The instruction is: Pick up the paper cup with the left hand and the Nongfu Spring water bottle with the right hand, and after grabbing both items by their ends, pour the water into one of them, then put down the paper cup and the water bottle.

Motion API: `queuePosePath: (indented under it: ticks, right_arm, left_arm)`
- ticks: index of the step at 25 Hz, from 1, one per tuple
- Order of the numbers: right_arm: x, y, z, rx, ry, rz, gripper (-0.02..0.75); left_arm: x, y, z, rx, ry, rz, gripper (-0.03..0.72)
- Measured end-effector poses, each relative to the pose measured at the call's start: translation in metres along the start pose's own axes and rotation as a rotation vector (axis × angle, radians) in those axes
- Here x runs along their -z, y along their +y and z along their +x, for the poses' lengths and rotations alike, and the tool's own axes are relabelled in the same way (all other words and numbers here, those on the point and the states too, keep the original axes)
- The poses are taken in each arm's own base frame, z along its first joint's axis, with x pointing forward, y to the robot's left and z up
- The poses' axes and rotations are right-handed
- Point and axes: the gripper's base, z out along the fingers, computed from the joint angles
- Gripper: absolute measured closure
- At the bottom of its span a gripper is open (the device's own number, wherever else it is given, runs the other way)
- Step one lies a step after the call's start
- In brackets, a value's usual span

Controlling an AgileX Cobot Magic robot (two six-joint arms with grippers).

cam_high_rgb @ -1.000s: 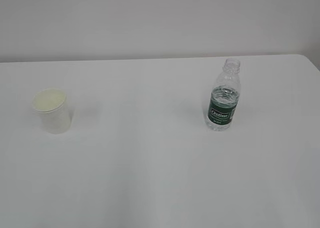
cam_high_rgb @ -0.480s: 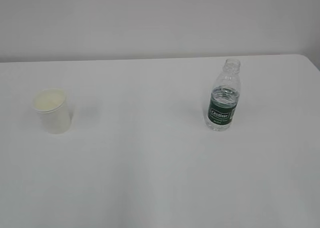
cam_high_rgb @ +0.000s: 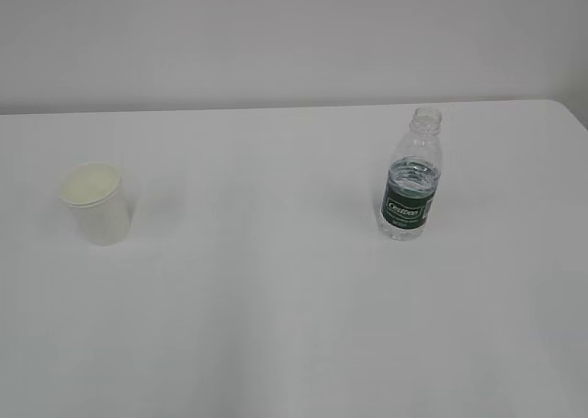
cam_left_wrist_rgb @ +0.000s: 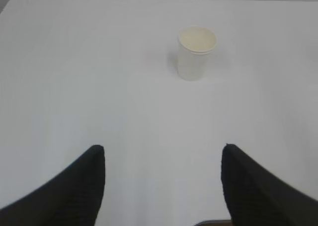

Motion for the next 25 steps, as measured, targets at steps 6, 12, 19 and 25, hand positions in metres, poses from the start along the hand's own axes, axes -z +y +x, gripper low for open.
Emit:
queuePosePath:
  ticks: [6,12,19,25]
  right_arm:
    - [0.010,0.001,-0.012,-0.003,-0.091,-0.024,0.165]
    - [0.006,0.005,-0.032,0.027,-0.134,-0.060,0.165]
    - [-0.005,0.014,-0.048,0.006,-0.147,-0.155,0.165]
    - [-0.009,0.019,-0.060,-0.006,-0.212,-0.201,0.165]
  left_arm:
    - [-0.006,-0.002,-0.020,0.008,-0.001,0.009,0.170]
    - [-0.017,-0.004,-0.036,0.028,-0.052,0.031,0.179]
    - [-0.028,-0.003,-0.046,0.016,-0.065,0.011,0.192]
    - [-0.039,-0.002,-0.055,-0.003,-0.079,0.008,0.204]
